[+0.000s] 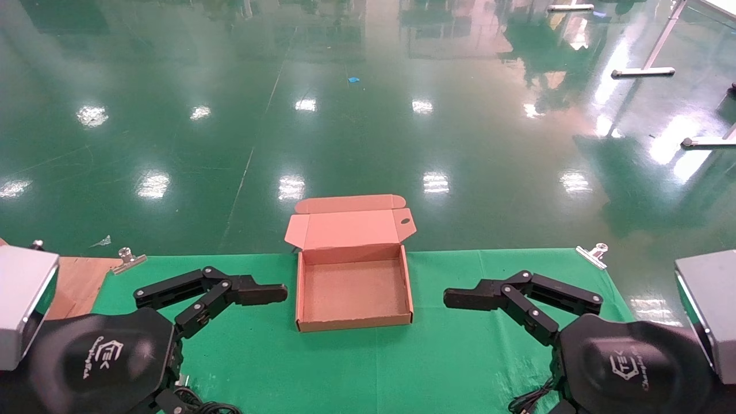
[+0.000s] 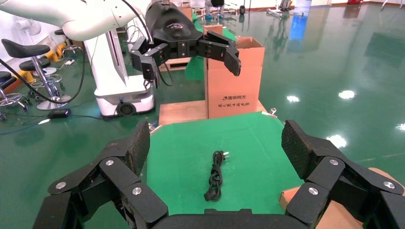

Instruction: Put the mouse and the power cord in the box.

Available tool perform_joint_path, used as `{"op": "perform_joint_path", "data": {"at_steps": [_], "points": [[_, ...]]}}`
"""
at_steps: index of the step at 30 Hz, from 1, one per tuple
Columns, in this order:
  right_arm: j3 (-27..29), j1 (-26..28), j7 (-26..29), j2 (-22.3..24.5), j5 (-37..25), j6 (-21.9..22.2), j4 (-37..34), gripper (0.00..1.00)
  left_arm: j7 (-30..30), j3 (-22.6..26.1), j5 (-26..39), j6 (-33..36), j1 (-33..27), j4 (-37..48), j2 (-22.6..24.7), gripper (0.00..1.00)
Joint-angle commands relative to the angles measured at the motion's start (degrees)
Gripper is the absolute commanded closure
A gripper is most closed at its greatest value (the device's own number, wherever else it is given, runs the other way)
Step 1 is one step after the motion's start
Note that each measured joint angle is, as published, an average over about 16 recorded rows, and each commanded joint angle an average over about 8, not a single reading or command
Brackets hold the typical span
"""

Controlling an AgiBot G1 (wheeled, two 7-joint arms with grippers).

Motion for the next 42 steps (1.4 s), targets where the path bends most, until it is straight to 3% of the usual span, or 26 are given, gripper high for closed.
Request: {"op": "perform_joint_path", "data": {"at_steps": [1, 21, 24, 32, 42], "points": [[0.0, 0.0, 0.0, 0.0, 0.0, 0.0, 0.0, 0.0, 0.0, 0.0, 0.0, 0.0, 0.0, 0.0, 0.0, 0.0], [-0.1, 0.2, -0.2, 0.0, -0.1, 0.0, -0.1, 0.0, 0.0, 0.0, 0.0, 0.0, 0.0, 0.0, 0.1, 0.0], [-0.7, 0.9, -1.0, 0.3, -2.3, -0.7, -0.2, 0.0, 0.3, 0.7, 1.2, 0.2, -0.4, 0.1, 0.5, 0.0], [-8.6, 8.8, -4.8, -1.9, -19.6, -4.0, -2.8, 0.0, 2.3, 7.1, 14.3, 3.1, -4.4, 4.0, 1.8, 0.0], [-22.9, 20.7, -16.3, -9.9, -48.5, -3.1, -10.6, 0.0, 11.1, 16.4, 32.4, 4.0, -11.9, 17.9, 4.5, 0.0]]}}
